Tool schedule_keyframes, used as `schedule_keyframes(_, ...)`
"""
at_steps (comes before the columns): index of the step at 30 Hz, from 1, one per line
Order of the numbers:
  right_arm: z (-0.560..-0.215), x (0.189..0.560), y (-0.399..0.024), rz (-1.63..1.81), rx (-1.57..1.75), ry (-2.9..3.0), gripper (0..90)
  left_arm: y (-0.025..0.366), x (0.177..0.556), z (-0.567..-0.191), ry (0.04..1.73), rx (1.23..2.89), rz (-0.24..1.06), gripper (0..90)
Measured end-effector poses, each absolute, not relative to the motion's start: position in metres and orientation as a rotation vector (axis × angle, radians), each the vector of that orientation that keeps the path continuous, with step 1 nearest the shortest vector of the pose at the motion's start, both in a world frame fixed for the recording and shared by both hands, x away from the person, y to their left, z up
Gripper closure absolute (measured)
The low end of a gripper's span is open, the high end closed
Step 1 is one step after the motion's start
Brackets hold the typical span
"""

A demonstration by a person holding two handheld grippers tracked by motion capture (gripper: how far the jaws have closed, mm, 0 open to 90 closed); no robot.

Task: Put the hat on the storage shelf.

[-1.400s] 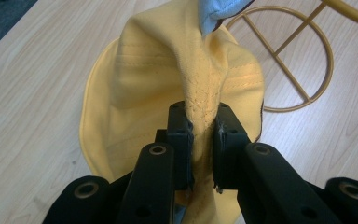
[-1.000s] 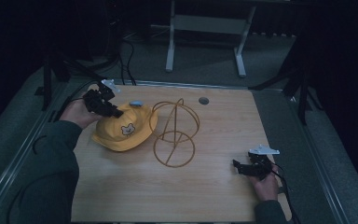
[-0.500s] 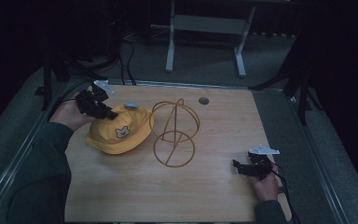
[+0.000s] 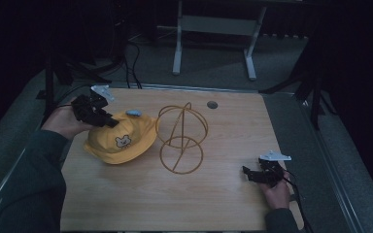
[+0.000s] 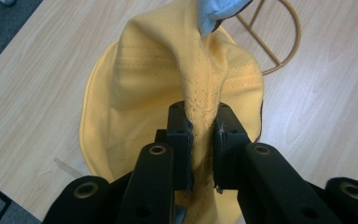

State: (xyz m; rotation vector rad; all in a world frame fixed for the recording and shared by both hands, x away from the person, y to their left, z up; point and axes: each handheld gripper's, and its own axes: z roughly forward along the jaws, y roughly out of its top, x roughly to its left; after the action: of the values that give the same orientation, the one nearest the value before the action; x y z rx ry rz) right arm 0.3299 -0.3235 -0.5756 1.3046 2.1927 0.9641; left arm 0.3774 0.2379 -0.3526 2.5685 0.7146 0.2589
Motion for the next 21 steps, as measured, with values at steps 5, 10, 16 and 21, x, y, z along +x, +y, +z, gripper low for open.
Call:
schedule_keyframes(5, -0.576, 0.33, -0.323, 0.964, 1.306, 2.193, 18.7, 0.239, 0.372, -0.349, 0.697, 2.574, 0.256, 79.5)
schedule_keyframes(10, -0.576, 0.33, -0.323, 0.964, 1.307, 2.193, 18.7, 0.241, 0.368, -0.343, 0.69, 2.57, 0.26, 79.5)
schedule_keyframes(16, -0.575, 0.33, -0.323, 0.963, 1.307, 2.194, 18.7, 0.247, 0.363, -0.337, 0.699, 2.551, 0.284, 79.5)
schedule_keyframes(21, -0.575, 0.33, -0.323, 0.963, 1.307, 2.194, 18.7, 0.252, 0.361, -0.333, 0.71, 2.536, 0.3, 79.4)
